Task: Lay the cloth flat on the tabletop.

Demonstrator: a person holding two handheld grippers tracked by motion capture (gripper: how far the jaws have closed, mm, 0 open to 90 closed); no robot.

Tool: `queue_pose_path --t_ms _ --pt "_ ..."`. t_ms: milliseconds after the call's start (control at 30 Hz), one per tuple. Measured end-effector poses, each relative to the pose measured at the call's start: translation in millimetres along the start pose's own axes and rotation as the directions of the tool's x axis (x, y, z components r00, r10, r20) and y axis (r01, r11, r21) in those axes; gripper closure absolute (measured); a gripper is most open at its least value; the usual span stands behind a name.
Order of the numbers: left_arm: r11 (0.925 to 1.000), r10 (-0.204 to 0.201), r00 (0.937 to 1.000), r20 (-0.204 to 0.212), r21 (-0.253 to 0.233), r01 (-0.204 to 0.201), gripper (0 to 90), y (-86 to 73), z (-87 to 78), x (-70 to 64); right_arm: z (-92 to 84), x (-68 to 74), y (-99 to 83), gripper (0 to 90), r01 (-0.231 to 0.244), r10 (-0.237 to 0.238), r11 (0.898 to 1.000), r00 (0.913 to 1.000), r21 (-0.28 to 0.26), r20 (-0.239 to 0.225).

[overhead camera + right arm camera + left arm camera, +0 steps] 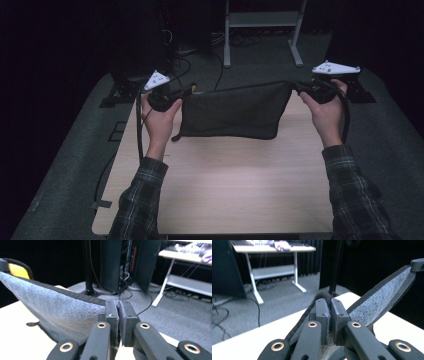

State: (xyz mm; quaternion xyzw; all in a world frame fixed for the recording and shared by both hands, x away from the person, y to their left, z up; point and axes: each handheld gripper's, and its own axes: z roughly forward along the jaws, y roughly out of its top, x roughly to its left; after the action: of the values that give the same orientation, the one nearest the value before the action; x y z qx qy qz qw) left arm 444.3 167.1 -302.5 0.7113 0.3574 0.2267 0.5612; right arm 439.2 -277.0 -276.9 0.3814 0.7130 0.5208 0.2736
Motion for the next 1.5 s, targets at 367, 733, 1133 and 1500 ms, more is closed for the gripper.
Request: queue_pose_path --t_ms 367,733,1133,1500 --pt "0.9953 -0.050 0.9985 0.023 0.084 0.048 85.6 -51.4 -11.7 -9.7 2.2 9.3 -62.0 85.3 -0.030 0.036 0.997 0.9965 0.076 -0.075" --pt "0.9836 -0.060 0.9960 0.065 0.174 0.048 85.5 -96.4 -39.1 -29.4 -26.2 31.9 -111.8 85.2 -0.022 0.040 0.993 0.9863 0.112 -0.160" --pt "0.9686 -0.078 0.9927 0.092 0.243 0.053 85.5 -136.8 -75.4 -58.1 -51.5 56.4 -147.7 85.2 0.012 0.030 0.983 0.9732 0.183 -0.228" --pt "0.9334 -0.121 0.9867 0.108 0.351 0.077 85.1 -171.5 -95.8 -68.2 -70.3 87.4 -183.1 85.1 0.084 0.015 0.947 0.9526 0.311 -0.304"
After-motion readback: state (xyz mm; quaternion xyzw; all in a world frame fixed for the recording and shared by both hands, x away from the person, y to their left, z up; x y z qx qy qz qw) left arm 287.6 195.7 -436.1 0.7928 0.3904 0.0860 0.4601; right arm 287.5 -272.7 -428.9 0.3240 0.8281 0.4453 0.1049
